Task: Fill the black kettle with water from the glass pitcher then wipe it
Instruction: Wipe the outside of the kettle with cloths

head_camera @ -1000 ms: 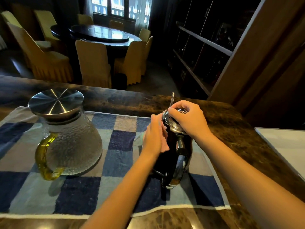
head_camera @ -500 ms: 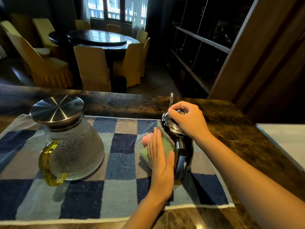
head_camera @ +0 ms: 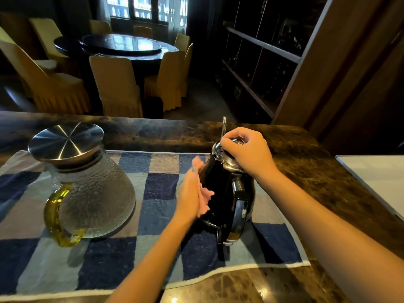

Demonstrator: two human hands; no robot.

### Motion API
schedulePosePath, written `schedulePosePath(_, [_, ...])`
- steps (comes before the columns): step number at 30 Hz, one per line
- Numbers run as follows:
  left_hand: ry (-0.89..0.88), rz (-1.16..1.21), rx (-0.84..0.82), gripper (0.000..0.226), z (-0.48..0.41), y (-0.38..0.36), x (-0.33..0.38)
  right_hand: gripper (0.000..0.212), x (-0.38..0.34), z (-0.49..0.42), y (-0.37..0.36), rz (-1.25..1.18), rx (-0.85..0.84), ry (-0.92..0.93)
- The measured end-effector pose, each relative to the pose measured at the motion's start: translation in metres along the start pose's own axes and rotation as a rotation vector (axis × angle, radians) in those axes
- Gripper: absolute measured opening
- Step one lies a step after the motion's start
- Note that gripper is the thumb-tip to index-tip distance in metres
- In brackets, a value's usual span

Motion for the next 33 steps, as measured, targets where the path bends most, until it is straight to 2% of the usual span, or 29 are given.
schedulePosePath(1, [0.035,-0.074,0.067,0.035,0.012,0.004,-0.007,0.008,0.000,0.000,0.000,-0.002,0.004,-0.002])
schedulePosePath(2, [-0.008,-0.186,0.076,0.037,0.030,0.006,-0.011,0.007,0.000,0.000,0.001,-0.004,0.006,-0.005])
schedulePosePath(4, [-0.228,-0.404,-0.043,0.060,0.072,-0.006,-0.006,0.006,-0.001,0.001,0.001,-0.007,0.004,-0.009])
schedulePosePath(6, [-0.326,-0.458,-0.054,0.058,0.082,-0.014,-0.002,0.006,-0.001,0.002,0.000,0.001,0.003,-0.018])
schedulePosePath(9, [-0.480,-0.462,-0.079,0.050,0.038,-0.019,0.018,0.008,0.000,0.003,0.000,0.018,0.007,-0.029])
schedulePosePath(10, [-0.517,-0.380,-0.090,0.052,0.024,-0.021,0.027,0.009,0.000,0.003,0.000,0.020,0.009,-0.029])
schedulePosePath(12, [-0.505,-0.221,-0.127,0.043,0.006,-0.028,0.043,0.012,0.000,0.002,0.000,0.023,0.011,-0.032])
schedulePosePath(14, [-0.515,-0.239,-0.098,0.031,0.000,-0.028,0.051,0.012,0.000,0.002,-0.001,0.028,0.007,-0.037])
schedulePosePath(18, [-0.469,-0.291,-0.026,0.020,0.010,-0.003,0.020,0.012,-0.002,0.004,0.000,0.024,0.021,-0.036])
schedulePosePath(21, [-0.437,-0.305,0.019,0.033,0.035,0.011,-0.001,0.013,-0.001,0.003,0.000,0.029,0.016,-0.044])
schedulePosePath(24, [-0.461,-0.337,-0.030,0.040,0.037,0.005,0.009,0.014,-0.001,0.004,-0.001,0.045,0.012,-0.041])
schedulePosePath(26, [-0.381,-0.284,-0.120,0.057,0.016,-0.008,0.021,0.016,-0.002,0.004,-0.002,0.069,0.002,-0.038])
schedulePosePath(28, [-0.202,-0.206,-0.275,0.077,-0.007,-0.028,0.031,0.024,-0.004,0.004,-0.002,0.068,-0.006,-0.040])
schedulePosePath(30, [-0.037,-0.066,-0.335,0.051,-0.018,-0.038,0.040,0.036,-0.006,0.006,-0.001,0.045,-0.011,-0.039])
schedulePosePath(31, [0.007,-0.080,-0.343,0.044,-0.022,-0.039,0.046,0.033,-0.006,0.006,-0.001,0.039,-0.010,-0.034])
schedulePosePath(33, [0.081,-0.106,-0.313,0.049,-0.025,-0.028,0.038,0.018,-0.005,0.005,0.000,0.036,0.006,-0.028])
Point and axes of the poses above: each hand's wrist, its own z-axis away from the middle knuckle, its own y-axis out of the back of the hand, x = y × z, the point moved 6 cm from there along -z, towards the middle knuckle, and after that the axes turned 15 degrees about -y, right-handed, at the moved point
